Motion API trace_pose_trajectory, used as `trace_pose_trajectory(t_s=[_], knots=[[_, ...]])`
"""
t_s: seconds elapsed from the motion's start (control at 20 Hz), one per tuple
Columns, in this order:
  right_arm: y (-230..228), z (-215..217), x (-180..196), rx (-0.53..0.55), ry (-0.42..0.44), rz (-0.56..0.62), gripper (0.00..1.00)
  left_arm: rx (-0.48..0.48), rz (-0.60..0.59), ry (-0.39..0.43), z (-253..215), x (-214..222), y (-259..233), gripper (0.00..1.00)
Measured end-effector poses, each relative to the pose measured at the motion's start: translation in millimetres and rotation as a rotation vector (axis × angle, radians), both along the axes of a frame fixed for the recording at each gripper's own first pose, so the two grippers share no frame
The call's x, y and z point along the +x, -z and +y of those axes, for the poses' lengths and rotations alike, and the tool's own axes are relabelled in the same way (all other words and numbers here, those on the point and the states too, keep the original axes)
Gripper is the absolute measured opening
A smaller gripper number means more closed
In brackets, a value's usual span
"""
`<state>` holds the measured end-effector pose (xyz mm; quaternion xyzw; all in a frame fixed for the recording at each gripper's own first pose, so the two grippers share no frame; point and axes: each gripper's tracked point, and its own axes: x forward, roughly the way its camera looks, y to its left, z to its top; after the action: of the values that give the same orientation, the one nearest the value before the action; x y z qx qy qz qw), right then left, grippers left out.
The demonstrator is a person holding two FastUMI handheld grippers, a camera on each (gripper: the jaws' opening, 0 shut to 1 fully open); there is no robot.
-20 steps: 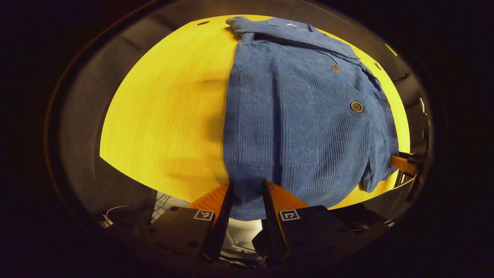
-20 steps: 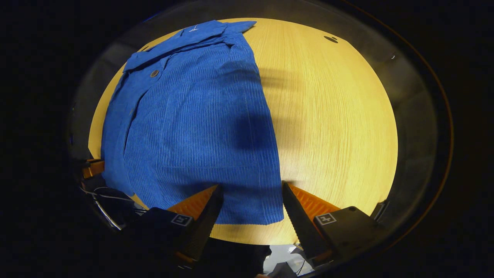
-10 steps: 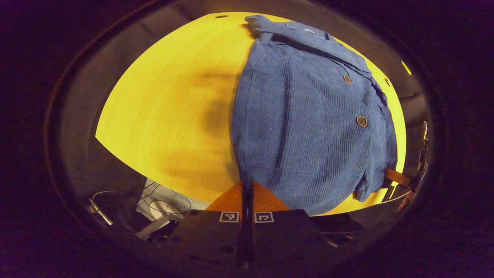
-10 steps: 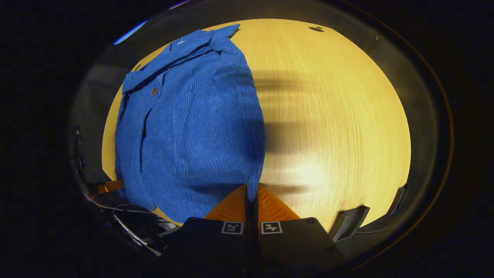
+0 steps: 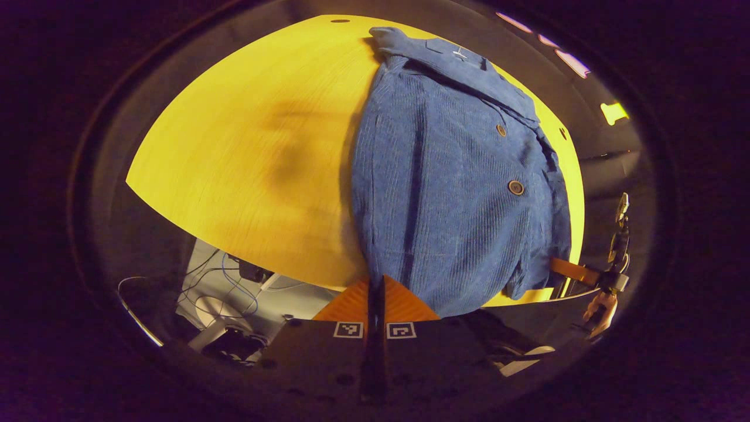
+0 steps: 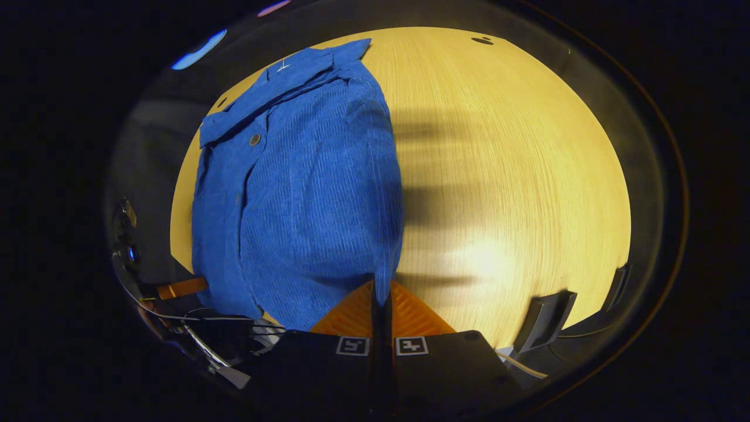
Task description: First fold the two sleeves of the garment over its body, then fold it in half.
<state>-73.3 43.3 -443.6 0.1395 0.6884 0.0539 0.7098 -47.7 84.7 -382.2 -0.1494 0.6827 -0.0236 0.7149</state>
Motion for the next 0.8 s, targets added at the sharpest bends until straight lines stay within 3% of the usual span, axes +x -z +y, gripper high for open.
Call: trace_pose_trajectory(t_s=[0.25, 0.45, 0.8], knots=[[-17, 4, 17, 0.042, 0.030, -0.017, 0.02, -0.060, -0.017, -0.027, 4, 9, -20, 0.00], [-35, 23, 62, 0.088, 0.043, -0.092, 0.02, -0.096, -0.107, -0.018, 2, 45, -45, 0.00], [-99, 66, 159, 0.126, -0.019, -0.324, 0.02, -0.120, -0.293, 0.051, -12, 112, -101, 0.00]])
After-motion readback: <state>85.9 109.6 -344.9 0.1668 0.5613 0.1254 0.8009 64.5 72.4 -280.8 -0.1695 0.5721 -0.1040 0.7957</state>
